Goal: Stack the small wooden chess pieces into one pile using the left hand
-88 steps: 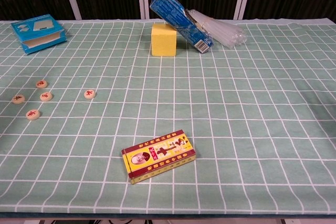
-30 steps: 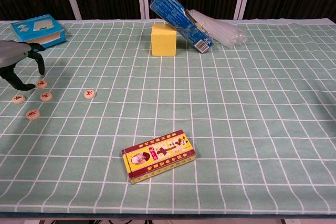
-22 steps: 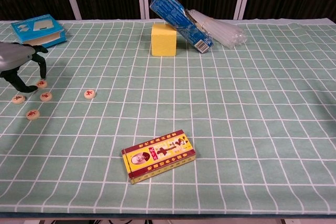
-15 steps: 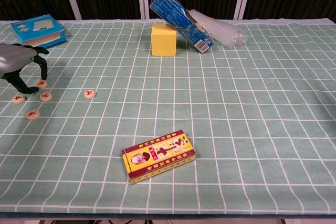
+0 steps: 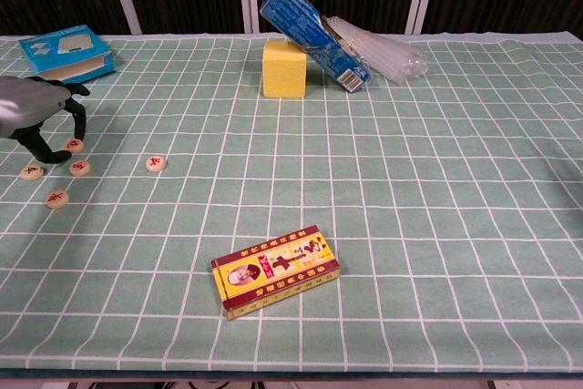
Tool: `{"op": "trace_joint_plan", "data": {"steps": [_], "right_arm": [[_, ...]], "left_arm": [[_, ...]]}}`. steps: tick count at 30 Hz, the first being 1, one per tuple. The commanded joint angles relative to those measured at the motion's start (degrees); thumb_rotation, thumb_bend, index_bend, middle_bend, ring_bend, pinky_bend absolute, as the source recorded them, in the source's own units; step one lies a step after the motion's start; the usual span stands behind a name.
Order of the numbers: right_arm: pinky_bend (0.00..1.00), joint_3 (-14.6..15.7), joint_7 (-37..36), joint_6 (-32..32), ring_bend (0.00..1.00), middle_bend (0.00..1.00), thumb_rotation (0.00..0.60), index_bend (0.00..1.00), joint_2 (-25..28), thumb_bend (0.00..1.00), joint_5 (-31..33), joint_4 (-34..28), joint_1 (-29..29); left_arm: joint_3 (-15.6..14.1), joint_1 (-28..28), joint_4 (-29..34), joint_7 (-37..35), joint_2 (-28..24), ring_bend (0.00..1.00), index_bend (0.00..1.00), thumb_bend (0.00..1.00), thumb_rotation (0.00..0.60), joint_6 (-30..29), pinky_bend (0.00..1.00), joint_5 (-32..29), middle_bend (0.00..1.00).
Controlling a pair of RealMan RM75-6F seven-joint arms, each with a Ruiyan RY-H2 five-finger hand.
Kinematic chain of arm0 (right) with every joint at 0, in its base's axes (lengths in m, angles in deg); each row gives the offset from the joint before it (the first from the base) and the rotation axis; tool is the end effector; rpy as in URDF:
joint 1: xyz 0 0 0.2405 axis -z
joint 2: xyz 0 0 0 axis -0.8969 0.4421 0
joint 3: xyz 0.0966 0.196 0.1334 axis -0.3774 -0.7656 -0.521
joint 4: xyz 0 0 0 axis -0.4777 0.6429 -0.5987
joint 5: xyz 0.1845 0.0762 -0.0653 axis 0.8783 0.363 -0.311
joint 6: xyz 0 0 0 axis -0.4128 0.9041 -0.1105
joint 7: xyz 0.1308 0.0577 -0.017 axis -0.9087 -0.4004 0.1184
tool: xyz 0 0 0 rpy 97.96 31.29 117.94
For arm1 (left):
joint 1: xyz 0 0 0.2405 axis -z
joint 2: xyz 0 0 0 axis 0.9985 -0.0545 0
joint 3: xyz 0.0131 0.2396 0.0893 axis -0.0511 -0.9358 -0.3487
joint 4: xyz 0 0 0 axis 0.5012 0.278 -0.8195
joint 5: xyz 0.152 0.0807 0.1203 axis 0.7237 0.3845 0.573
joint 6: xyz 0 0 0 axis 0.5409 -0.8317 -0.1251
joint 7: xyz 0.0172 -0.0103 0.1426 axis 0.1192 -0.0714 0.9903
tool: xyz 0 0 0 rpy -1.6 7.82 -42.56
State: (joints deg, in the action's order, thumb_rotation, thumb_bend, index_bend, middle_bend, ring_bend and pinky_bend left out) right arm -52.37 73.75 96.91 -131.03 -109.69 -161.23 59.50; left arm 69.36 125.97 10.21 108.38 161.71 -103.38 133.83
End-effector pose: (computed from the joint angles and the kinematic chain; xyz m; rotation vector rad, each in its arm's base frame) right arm -0.2929 -0.1915 0.1252 1.1933 -0.9975 0.9305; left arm -0.2662 0.3748 0.0035 -1.6814 -0.7990 -0.4398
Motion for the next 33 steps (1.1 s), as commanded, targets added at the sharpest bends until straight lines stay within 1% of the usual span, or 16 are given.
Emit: {"op": "trace_joint_plan", "data": {"steps": [1,6,14,20,26,33], "right_arm": [[0.0,0.0,0.0,0.0,0.09,0.01,0.6,0.06,0.0,0.23,0.1,0.0,0.0],[0.0,-0.1,0.0,0.0,0.09,0.01,0.6,0.06,0.0,0.23,0.2,-0.1,0.0],[0.0,-0.2,-0.2,0.1,0.09,0.01,0.6,0.06,0.0,0.23,0.1,0.0,0.0],[0.0,-0.2,-0.1,0.1,0.09,0.01,0.6,0.06,0.0,0.23,0.2,0.0,0.0],[0.0,-0.1,0.1,0.1,0.09,0.01,0.6,0.06,-0.1,0.23,0.0,0.0,-0.1],[0.0,-0.1,0.1,0.1,0.09,0.01,0.6,0.06,-0.1,0.23,0.0,0.0,-0.1]], "left_arm": [[-0.1,0.1,0.1,0.3,0.0,0.0,0.46,0.34,0.6,-0.1,0.0,0.1,0.0],[0.0,0.3,0.4,0.8,0.1,0.0,0.48,0.35,0.6,-0.1,0.0,-0.1,0.0],[0.0,0.0,1.5,0.7,-0.8,0.0,0.48,0.35,0.6,-0.6,0.0,-0.3,0.0],[-0.7,-1.4,6.4,-1.3,-3.4,0.0,0.48,0.35,0.6,-3.1,0.0,2.9,0.0],[-2.6,-2.8,11.7,-3.1,-6.3,0.0,0.48,0.35,0.6,-4.0,0.0,6.3,0.0],[-4.0,-3.3,13.4,-1.8,-7.0,0.0,0.48,0.35,0.6,-4.5,0.0,7.4,0.0]]}}
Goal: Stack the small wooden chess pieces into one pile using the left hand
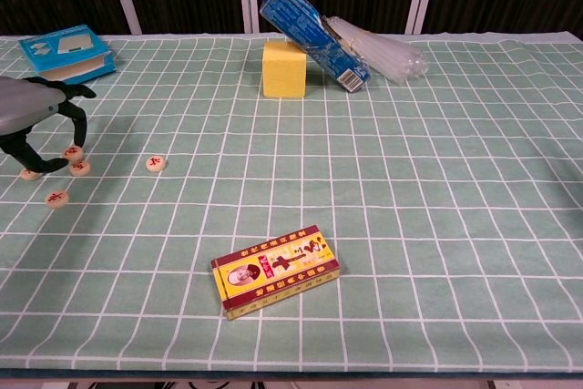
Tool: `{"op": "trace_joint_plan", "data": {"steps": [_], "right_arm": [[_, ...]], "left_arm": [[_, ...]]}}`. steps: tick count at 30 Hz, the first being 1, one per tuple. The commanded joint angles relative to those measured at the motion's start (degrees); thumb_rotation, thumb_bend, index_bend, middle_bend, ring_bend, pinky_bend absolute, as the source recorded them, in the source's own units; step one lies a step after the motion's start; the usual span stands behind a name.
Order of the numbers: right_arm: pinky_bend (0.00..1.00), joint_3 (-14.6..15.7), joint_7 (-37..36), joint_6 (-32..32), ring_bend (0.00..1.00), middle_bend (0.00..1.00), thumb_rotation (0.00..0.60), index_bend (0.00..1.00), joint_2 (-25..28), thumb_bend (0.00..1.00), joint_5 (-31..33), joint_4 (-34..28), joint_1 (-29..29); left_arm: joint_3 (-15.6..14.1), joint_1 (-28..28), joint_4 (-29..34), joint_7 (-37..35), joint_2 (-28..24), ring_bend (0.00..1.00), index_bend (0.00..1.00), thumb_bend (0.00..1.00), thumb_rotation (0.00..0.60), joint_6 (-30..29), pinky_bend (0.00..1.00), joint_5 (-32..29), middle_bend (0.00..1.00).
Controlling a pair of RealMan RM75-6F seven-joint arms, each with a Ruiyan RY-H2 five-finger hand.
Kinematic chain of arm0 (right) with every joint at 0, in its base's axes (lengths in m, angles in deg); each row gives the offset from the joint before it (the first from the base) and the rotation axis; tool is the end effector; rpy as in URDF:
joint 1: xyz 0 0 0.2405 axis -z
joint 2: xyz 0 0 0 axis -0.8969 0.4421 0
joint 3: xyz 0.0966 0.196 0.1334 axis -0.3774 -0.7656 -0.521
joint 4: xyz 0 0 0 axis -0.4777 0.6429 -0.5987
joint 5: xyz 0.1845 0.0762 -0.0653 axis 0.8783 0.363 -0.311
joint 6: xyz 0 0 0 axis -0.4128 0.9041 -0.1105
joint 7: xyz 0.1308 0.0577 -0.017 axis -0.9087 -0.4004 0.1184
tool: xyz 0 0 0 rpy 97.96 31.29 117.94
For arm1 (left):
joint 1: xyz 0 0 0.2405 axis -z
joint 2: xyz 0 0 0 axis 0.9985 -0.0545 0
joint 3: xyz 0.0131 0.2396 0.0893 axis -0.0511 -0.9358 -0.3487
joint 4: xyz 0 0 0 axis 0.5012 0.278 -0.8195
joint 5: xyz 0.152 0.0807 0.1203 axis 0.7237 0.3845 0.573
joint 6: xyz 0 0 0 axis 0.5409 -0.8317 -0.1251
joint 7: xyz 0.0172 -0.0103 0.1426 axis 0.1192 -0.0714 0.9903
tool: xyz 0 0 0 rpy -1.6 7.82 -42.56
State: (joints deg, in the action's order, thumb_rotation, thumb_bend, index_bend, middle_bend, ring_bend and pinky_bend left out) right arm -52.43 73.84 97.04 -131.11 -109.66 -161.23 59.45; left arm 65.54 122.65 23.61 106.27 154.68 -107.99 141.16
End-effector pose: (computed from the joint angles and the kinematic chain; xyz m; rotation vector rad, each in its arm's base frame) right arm -0.2926 -0.1919 0.1252 1.1914 -0.9951 0.9322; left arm -0.2531 0.3359 0.0155 -1.7818 -0.7762 -0.5197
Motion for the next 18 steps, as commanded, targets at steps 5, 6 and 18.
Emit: {"op": "trace_joint_plan", "data": {"steps": [5,6,18], "right_arm": [[0.0,-0.1,0.0,0.1,0.09,0.01,0.6,0.06,0.0,0.23,0.1,0.0,0.0],[0.0,-0.1,0.0,0.0,0.09,0.01,0.6,0.06,0.0,0.23,0.2,0.0,0.0],[0.0,-0.3,-0.1,0.0,0.09,0.01,0.6,0.06,0.0,0.23,0.5,0.0,0.0]], "left_arm": [[-0.7,0.0,0.2,0.9,0.3,0.0,0.48,0.35,0.6,0.3,0.0,0.4,0.0],[-0.8,0.0,0.2,1.1,0.4,0.0,0.48,0.35,0.6,0.2,0.0,0.6,0.0],[-0.8,0.2,-0.5,2.9,1.6,0.0,0.45,0.35,0.6,-0.2,0.0,0.5,0.0]]}}
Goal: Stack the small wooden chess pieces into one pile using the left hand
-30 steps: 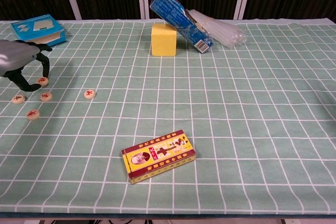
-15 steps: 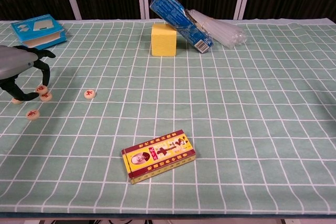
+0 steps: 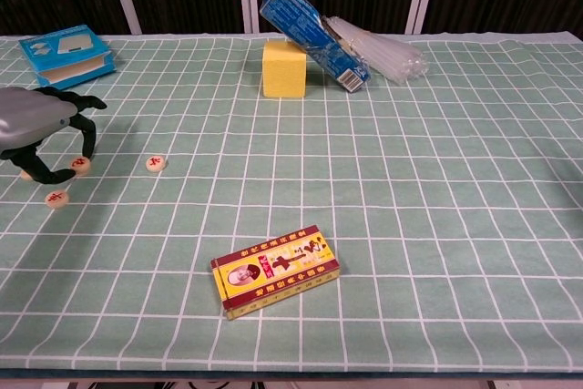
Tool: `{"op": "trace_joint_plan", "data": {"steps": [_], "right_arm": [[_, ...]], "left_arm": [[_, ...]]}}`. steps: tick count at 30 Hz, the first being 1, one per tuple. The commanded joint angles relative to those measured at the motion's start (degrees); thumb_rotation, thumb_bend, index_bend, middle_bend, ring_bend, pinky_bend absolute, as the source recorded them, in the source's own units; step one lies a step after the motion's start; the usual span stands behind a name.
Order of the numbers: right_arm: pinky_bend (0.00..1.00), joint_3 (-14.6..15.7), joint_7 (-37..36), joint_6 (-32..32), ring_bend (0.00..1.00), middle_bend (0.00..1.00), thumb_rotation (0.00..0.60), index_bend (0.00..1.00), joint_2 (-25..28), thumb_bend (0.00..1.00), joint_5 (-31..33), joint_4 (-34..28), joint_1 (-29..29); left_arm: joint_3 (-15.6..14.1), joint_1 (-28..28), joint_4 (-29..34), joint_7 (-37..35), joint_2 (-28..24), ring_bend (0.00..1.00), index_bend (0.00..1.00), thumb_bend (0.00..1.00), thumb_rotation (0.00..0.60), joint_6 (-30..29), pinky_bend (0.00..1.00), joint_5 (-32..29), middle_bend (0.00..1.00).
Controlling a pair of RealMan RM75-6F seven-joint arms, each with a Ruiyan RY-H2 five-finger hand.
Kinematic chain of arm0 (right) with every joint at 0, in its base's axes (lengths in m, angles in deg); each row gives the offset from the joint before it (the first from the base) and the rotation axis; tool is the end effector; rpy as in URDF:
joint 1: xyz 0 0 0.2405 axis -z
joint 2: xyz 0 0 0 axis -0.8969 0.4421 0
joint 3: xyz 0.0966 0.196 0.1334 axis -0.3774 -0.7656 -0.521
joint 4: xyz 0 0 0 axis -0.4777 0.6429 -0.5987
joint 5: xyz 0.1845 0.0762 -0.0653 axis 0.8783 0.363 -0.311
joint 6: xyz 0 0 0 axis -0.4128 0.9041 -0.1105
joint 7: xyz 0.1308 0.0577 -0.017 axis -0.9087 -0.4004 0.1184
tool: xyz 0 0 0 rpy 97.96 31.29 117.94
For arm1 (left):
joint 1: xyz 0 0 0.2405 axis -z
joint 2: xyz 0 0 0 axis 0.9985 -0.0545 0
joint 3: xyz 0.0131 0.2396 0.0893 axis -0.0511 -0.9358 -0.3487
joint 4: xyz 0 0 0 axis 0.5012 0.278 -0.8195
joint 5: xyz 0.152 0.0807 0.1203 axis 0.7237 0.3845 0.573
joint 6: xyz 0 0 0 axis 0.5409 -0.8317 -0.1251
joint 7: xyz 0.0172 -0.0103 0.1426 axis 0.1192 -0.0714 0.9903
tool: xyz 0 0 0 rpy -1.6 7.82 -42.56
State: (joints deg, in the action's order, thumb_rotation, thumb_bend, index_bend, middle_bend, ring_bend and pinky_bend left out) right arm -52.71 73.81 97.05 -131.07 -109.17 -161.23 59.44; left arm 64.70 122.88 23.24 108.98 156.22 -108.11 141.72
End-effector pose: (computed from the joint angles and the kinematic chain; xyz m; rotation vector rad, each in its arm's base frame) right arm -0.2935 -0.1928 0.1264 1.1817 -0.9961 0.9304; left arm -0.2492 0.3312 0.0040 -1.8226 -0.7342 -0.4951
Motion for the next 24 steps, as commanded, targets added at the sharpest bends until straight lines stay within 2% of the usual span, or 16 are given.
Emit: {"op": "trace_joint_plan", "data": {"steps": [1,24], "right_arm": [[0.0,0.0,0.0,0.0,0.09,0.01,0.6,0.06,0.0,0.23,0.0,0.0,0.0],[0.0,-0.3,0.6,0.2,0.09,0.01,0.6,0.07,-0.3,0.23,0.6,0.0,0.0]], "left_arm": [[0.0,0.0,-0.2,0.3,0.1,0.0,0.45,0.35,0.6,-0.2,0.0,-0.1,0.0],[0.2,0.2,-0.1,2.3,0.2,0.0,0.43,0.35,0.6,-0.2,0.0,-0.8,0.0]]}}
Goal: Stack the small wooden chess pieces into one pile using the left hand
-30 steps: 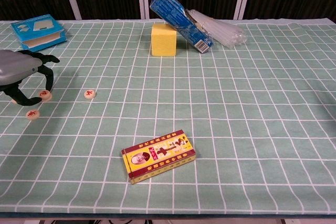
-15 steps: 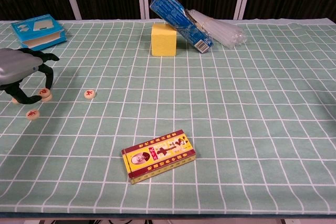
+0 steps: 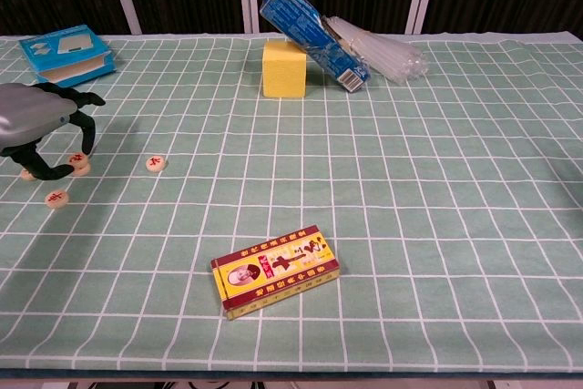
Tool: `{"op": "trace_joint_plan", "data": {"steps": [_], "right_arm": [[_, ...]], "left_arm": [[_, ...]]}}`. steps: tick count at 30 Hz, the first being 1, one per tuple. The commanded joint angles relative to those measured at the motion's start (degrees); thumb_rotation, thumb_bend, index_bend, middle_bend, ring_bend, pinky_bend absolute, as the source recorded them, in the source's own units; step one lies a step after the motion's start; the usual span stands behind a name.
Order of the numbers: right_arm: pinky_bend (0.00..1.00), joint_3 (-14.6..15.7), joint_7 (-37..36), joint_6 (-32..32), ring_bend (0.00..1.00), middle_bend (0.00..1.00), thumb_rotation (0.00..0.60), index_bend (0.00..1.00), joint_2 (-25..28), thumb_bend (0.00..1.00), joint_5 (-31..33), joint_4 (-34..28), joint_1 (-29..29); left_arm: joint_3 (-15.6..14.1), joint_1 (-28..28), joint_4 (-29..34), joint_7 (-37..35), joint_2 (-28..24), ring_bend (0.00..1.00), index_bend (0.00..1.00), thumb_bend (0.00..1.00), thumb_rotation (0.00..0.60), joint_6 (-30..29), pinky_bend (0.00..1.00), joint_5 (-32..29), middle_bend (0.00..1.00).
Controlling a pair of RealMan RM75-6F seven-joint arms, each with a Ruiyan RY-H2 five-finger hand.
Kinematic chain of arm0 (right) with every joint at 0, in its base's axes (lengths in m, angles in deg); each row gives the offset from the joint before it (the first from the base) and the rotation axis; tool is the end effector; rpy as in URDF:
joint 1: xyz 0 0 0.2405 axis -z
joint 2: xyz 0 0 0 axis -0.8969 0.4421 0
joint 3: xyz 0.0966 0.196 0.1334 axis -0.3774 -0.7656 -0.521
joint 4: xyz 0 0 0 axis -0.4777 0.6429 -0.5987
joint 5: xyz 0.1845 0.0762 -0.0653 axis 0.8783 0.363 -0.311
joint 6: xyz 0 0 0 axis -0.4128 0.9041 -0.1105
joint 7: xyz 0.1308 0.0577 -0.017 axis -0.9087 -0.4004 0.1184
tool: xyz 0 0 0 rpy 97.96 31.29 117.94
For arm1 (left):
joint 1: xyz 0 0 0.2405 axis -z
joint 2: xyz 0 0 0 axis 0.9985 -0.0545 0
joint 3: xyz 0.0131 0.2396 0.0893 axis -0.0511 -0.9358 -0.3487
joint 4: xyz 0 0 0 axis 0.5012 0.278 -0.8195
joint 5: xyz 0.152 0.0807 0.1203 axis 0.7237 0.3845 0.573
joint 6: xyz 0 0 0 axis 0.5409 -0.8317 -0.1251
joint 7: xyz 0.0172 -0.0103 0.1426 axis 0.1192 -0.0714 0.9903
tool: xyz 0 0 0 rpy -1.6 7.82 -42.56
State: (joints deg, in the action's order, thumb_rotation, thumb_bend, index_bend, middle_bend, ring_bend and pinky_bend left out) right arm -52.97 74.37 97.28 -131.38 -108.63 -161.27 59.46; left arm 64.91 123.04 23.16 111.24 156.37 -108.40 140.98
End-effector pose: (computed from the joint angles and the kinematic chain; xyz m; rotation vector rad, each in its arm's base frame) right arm -0.2937 -0.1933 0.1262 1.1708 -0.9940 0.9253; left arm -0.2489 0.3328 0.0046 -1.8202 -0.7053 -0.4725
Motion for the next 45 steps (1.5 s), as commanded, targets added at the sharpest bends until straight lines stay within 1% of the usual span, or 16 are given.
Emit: {"op": "trace_joint_plan", "data": {"steps": [1,17,23,29,33,36,41,45], "right_arm": [[0.0,0.0,0.0,0.0,0.09,0.01,0.6,0.07,0.0,0.23,0.1,0.0,0.0],[0.0,-0.2,0.2,0.3,0.09,0.01,0.6,0.07,-0.2,0.23,0.3,0.0,0.1],[0.0,-0.3,0.3,0.4,0.09,0.01,0.6,0.07,-0.3,0.23,0.3,0.1,0.1],[0.0,-0.3,0.4,0.4,0.09,0.01,0.6,0.07,-0.3,0.23,0.2,0.1,0.1],[0.0,-0.3,0.5,0.6,0.09,0.01,0.6,0.07,-0.4,0.23,0.2,0.1,0.1],[0.0,-0.3,0.6,0.6,0.09,0.01,0.6,0.07,-0.5,0.23,0.3,0.1,0.1],[0.0,-0.4,0.7,0.7,0.09,0.01,0.6,0.07,-0.5,0.23,0.3,0.0,0.1],[0.0,-0.4,0.8,0.7,0.09,0.01,0.6,0.07,-0.5,0.23,0.5,0.0,0.1]], "left_arm": [[0.0,0.0,0.0,0.1,0.0,0.0,0.43,0.35,0.6,0.1,0.0,-0.1,0.0],[-0.2,-0.1,0.3,0.4,-0.1,0.0,0.43,0.35,0.6,-0.2,0.0,0.2,0.0],[-0.1,-0.3,0.6,0.7,-0.3,0.0,0.39,0.34,0.6,-0.9,0.0,0.2,0.0],[0.1,-1.3,1.6,1.0,-1.8,0.0,0.36,0.34,0.6,-3.2,0.0,0.2,0.0],[-0.6,-2.7,2.3,-0.7,-3.4,0.0,0.36,0.34,0.6,-4.1,0.0,1.2,0.0],[-1.5,-3.6,1.9,-2.5,-4.4,0.0,0.39,0.34,0.6,-3.9,0.0,2.1,0.0],[-2.6,-4.8,-0.7,-5.7,-4.5,0.0,0.4,0.34,0.6,-2.9,0.0,3.6,0.0],[-2.9,-5.1,-3.1,-7.2,-3.6,0.0,0.41,0.34,0.6,-1.7,0.0,4.0,0.0]]}}
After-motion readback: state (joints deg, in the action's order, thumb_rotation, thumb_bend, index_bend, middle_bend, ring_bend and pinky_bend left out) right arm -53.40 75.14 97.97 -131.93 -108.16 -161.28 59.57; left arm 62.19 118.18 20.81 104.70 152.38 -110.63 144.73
